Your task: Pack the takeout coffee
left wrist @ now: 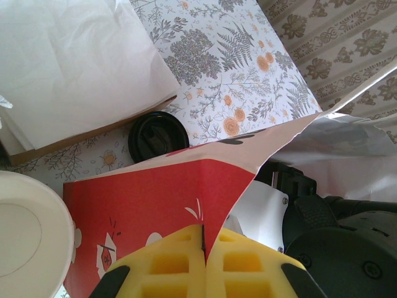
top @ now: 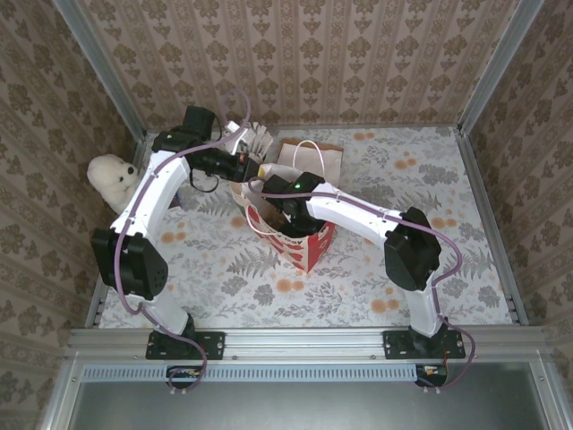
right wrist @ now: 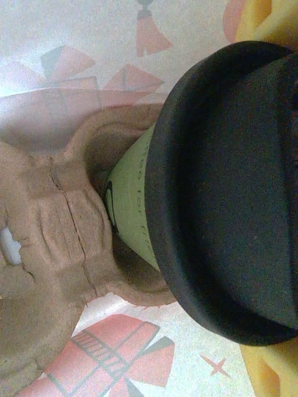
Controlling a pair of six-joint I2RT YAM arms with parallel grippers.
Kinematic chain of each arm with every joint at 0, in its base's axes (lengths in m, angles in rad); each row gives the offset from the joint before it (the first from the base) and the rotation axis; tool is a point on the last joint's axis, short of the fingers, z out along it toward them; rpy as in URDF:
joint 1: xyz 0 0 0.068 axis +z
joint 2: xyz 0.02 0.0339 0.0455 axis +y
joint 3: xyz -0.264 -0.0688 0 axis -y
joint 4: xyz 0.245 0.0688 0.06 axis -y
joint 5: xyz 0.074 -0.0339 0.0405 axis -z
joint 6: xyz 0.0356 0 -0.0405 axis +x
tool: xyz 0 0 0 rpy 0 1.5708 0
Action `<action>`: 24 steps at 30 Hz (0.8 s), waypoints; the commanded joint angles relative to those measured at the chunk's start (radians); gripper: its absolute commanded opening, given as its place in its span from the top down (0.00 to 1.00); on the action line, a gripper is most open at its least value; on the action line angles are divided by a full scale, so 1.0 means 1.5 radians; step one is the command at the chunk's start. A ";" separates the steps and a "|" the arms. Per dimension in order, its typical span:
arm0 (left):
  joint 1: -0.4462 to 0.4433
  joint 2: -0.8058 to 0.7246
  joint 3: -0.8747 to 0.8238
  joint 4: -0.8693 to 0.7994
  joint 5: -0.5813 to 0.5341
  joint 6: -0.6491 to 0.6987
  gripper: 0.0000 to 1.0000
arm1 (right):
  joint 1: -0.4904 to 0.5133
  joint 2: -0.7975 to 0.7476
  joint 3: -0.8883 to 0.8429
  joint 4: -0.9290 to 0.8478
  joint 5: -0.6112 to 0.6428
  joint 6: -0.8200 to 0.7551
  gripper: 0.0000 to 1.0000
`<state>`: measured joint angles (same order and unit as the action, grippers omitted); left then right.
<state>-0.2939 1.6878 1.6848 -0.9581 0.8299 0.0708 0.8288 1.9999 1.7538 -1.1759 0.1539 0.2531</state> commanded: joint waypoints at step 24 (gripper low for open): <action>-0.009 0.003 0.026 -0.017 0.009 -0.007 1.00 | -0.003 -0.020 -0.040 0.093 -0.008 -0.014 0.46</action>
<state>-0.2951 1.6878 1.6905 -0.9581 0.8288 0.0700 0.8288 1.9797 1.7229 -1.1187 0.1497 0.2367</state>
